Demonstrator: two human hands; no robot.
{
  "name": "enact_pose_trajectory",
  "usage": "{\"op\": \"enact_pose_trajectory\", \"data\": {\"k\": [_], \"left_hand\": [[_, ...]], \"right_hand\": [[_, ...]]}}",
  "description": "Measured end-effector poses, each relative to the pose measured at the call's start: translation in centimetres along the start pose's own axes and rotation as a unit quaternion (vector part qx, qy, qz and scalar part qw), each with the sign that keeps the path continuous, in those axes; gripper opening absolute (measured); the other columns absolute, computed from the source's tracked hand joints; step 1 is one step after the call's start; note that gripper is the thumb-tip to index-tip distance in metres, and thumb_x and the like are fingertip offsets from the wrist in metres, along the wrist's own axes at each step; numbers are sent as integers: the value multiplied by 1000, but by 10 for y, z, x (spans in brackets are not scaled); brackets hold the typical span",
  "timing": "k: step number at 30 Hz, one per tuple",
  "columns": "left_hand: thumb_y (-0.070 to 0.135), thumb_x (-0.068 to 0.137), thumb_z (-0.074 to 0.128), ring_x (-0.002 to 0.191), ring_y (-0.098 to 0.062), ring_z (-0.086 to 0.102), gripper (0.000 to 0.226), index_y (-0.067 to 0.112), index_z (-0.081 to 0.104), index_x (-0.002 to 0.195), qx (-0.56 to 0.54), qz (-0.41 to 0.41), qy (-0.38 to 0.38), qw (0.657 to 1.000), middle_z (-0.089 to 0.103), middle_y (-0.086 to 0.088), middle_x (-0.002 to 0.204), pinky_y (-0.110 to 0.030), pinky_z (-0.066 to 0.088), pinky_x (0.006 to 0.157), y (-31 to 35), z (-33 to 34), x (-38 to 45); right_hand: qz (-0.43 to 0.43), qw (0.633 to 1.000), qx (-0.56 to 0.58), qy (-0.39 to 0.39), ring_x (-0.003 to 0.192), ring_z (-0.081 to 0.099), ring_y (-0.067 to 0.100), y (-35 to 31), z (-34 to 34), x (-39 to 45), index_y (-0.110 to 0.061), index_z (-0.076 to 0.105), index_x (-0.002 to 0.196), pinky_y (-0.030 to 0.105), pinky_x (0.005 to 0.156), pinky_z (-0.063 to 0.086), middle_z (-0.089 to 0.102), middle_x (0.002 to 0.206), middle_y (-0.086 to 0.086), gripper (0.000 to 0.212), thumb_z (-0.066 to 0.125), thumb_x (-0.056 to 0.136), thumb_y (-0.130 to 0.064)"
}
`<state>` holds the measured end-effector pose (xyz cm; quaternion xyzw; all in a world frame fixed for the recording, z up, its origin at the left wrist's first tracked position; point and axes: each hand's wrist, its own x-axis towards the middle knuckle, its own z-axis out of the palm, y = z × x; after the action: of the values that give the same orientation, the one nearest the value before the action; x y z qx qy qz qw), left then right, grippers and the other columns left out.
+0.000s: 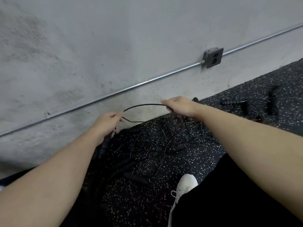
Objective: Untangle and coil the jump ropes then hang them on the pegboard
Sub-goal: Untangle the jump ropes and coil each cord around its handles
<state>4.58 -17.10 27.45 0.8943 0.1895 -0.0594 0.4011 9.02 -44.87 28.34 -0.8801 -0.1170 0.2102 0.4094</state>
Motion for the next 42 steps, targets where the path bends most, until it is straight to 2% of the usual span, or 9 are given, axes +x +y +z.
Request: {"op": "enact_pose_trajectory", "data": {"k": [4,12,18,20,24,28,33,37,42], "left_hand": [[48,98,62,56,-15,52,25,26,70,108,54,-31,-89,994,62,-6,79,-21,43,41,8,13,-16],[43,101,58,61,-14,57,23,36,60,122,113,190,-139,965,59,7,106,-24,50,47,85,57,-33],[53,102,49,60,-9,52,33,29,63,84,162,269,-119,942,52,8,95,-21,40,53,105,78,-28],[49,104,49,56,-11,52,33,28,62,82,103,251,-115,956,54,5,85,-21,40,51,100,80,-22],[43,104,53,50,-15,50,32,20,63,84,-108,171,-91,975,53,-2,66,-25,42,44,101,75,-5],[37,104,57,57,-12,49,28,18,63,84,-264,76,-83,958,58,-1,88,-25,45,44,93,63,17],[46,99,61,66,-17,55,22,29,66,111,-86,38,-112,989,58,-5,92,-27,45,49,65,62,25],[46,99,59,102,-30,64,47,39,48,144,77,202,-109,970,41,-4,139,-43,60,83,83,64,10],[50,99,56,103,-14,58,23,34,65,114,168,313,-203,913,48,5,124,-32,45,93,104,83,-9]], "right_hand": [[-38,998,31,43,60,43,7,2,-12,-3,-25,49,68,24,59,34,47,67,-10,41,54,100,-51],[-53,996,37,62,47,35,12,3,-19,-4,-17,52,64,24,46,30,40,57,-3,42,66,94,-43],[-38,988,138,53,44,38,12,19,-27,-16,-21,60,74,24,46,34,45,52,-7,47,44,102,-55],[5,983,177,43,48,52,13,27,-29,-17,-14,66,87,20,43,40,55,55,-1,60,30,105,-59],[67,989,129,-15,85,70,17,51,-31,-19,-17,72,101,38,87,45,77,93,9,82,13,98,-74],[102,990,94,-29,82,71,22,60,-33,-27,-6,68,104,30,80,43,76,91,12,86,10,101,-69],[67,984,101,130,45,48,7,56,-36,-27,-16,49,66,12,45,40,48,56,-8,52,47,103,-52],[40,986,99,128,49,43,16,47,-35,-19,-23,44,56,29,64,45,44,48,-7,50,63,96,-46],[-1,984,99,149,45,41,16,28,-19,-5,-23,43,50,37,65,38,41,46,-11,56,55,99,-47]]}}
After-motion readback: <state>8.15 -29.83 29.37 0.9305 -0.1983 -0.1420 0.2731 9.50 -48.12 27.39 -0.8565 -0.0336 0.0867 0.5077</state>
